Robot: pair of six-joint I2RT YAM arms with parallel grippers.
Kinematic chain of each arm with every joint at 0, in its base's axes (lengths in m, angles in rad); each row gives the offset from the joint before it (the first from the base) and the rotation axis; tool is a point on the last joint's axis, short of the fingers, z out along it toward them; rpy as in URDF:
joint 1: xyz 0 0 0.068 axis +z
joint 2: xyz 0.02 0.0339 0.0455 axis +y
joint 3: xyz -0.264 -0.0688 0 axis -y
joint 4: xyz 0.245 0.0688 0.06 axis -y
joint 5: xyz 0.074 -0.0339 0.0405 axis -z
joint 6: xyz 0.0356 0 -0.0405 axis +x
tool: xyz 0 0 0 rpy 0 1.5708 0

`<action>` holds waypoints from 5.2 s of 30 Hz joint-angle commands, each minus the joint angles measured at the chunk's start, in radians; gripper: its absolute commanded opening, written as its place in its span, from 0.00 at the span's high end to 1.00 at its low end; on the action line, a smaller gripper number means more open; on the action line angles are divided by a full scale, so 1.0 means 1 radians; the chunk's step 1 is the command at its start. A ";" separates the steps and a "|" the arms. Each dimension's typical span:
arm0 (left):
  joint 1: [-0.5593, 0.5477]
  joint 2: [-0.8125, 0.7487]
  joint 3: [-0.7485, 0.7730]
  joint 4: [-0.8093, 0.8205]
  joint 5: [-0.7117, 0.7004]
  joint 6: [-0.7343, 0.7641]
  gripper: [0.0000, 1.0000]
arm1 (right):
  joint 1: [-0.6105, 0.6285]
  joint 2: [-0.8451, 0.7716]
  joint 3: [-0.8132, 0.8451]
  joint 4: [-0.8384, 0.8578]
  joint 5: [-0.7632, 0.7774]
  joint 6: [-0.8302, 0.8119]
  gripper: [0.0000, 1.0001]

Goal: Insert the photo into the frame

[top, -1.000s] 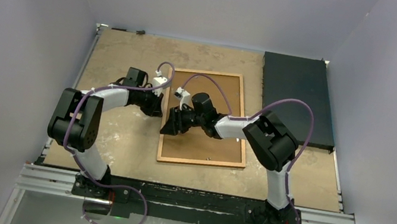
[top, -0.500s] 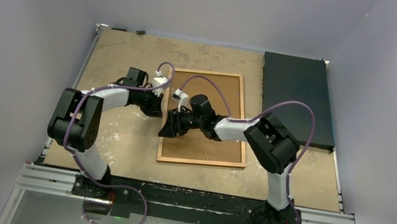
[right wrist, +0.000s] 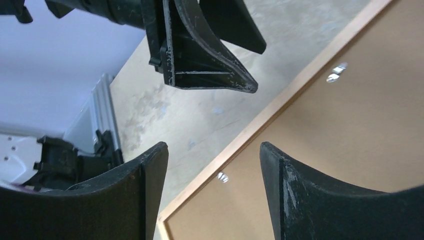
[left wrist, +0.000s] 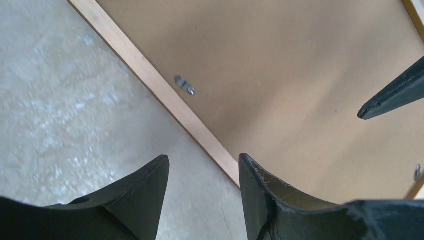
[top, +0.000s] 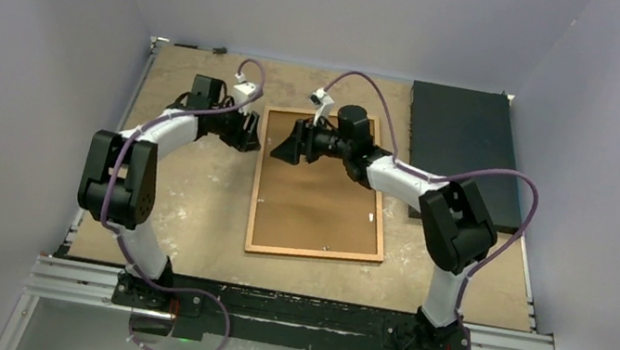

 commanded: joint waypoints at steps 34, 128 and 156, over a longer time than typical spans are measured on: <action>0.024 0.278 0.050 0.192 0.056 -0.211 0.93 | -0.069 0.562 0.646 -0.167 -0.097 -0.153 0.22; 0.024 0.265 0.048 0.149 0.037 -0.162 1.00 | -0.087 0.668 0.837 -0.348 -0.306 -0.435 0.21; 0.024 0.270 0.054 0.150 0.027 -0.167 1.00 | -0.046 0.631 0.761 -0.385 -0.371 -0.493 0.26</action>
